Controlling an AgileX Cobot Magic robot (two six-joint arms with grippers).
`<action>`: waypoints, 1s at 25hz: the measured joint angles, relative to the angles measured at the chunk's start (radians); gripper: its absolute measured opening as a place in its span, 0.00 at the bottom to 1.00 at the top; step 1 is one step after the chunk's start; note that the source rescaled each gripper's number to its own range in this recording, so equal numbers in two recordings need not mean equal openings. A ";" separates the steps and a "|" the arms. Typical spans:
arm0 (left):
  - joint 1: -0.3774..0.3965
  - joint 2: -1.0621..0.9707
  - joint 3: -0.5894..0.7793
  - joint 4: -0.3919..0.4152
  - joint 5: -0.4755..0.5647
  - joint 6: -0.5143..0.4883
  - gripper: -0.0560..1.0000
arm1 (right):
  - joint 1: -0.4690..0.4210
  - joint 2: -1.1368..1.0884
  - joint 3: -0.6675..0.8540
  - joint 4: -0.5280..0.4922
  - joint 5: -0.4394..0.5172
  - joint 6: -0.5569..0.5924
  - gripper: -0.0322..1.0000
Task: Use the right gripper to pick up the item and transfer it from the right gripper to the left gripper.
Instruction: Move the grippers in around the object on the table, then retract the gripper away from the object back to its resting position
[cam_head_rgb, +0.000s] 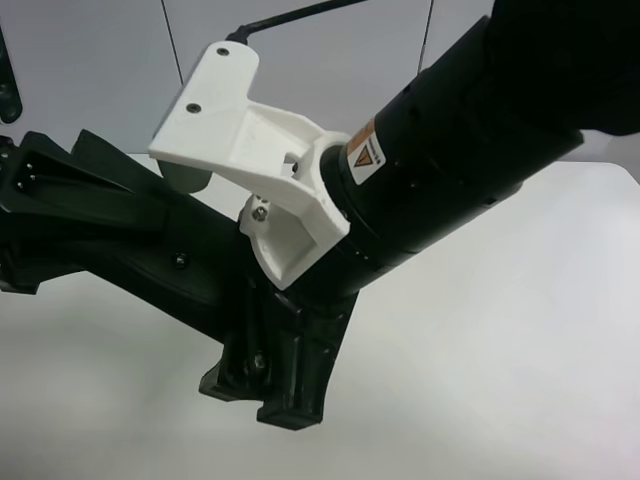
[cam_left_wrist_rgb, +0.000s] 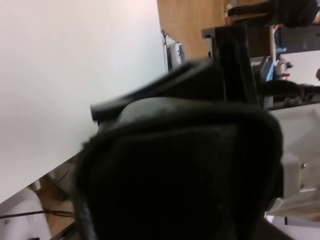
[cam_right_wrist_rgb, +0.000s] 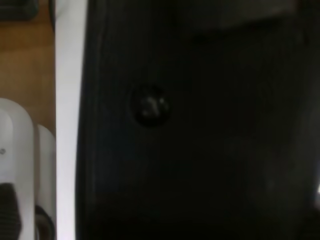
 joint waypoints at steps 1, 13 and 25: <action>0.000 0.000 0.000 -0.002 0.000 0.000 0.07 | 0.000 0.000 0.000 0.000 0.001 0.000 0.93; 0.000 0.000 0.000 -0.004 0.000 0.000 0.06 | 0.000 -0.149 0.000 -0.142 0.139 0.166 1.00; 0.000 0.000 0.000 -0.004 0.000 0.004 0.06 | 0.000 -0.470 0.013 -0.324 0.437 0.468 1.00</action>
